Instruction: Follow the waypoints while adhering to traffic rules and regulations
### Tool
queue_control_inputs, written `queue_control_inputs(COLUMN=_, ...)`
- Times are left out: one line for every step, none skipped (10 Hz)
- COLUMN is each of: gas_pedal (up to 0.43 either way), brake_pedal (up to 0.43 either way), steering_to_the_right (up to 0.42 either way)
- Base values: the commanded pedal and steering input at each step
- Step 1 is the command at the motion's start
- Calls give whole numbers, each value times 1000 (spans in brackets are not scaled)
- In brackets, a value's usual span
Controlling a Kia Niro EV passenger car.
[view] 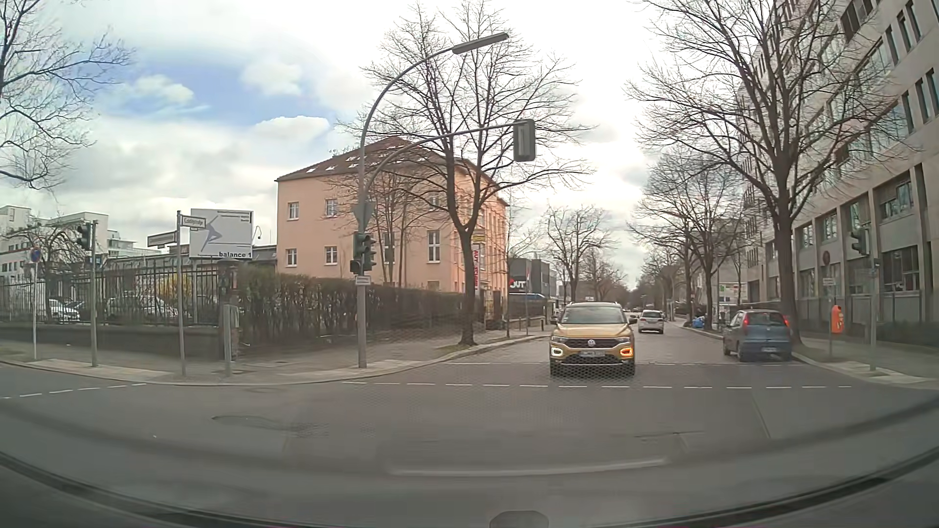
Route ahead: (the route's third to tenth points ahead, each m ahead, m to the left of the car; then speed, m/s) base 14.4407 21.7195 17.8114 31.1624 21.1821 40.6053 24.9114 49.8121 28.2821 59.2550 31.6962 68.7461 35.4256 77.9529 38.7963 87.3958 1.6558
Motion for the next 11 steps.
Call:
queue_control_inputs(gas_pedal=311, brake_pedal=0, steering_to_the_right=-747)
queue_control_inputs(gas_pedal=311, brake_pedal=0, steering_to_the_right=-705)
queue_control_inputs(gas_pedal=311, brake_pedal=0, steering_to_the_right=-663)
queue_control_inputs(gas_pedal=311, brake_pedal=0, steering_to_the_right=-646)
queue_control_inputs(gas_pedal=311, brake_pedal=0, steering_to_the_right=-638)
queue_control_inputs(gas_pedal=311, brake_pedal=0, steering_to_the_right=-634)
queue_control_inputs(gas_pedal=311, brake_pedal=0, steering_to_the_right=-629)
queue_control_inputs(gas_pedal=311, brake_pedal=0, steering_to_the_right=-621)
queue_control_inputs(gas_pedal=311, brake_pedal=0, steering_to_the_right=-607)
queue_control_inputs(gas_pedal=311, brake_pedal=0, steering_to_the_right=-596)
queue_control_inputs(gas_pedal=299, brake_pedal=0, steering_to_the_right=-580)
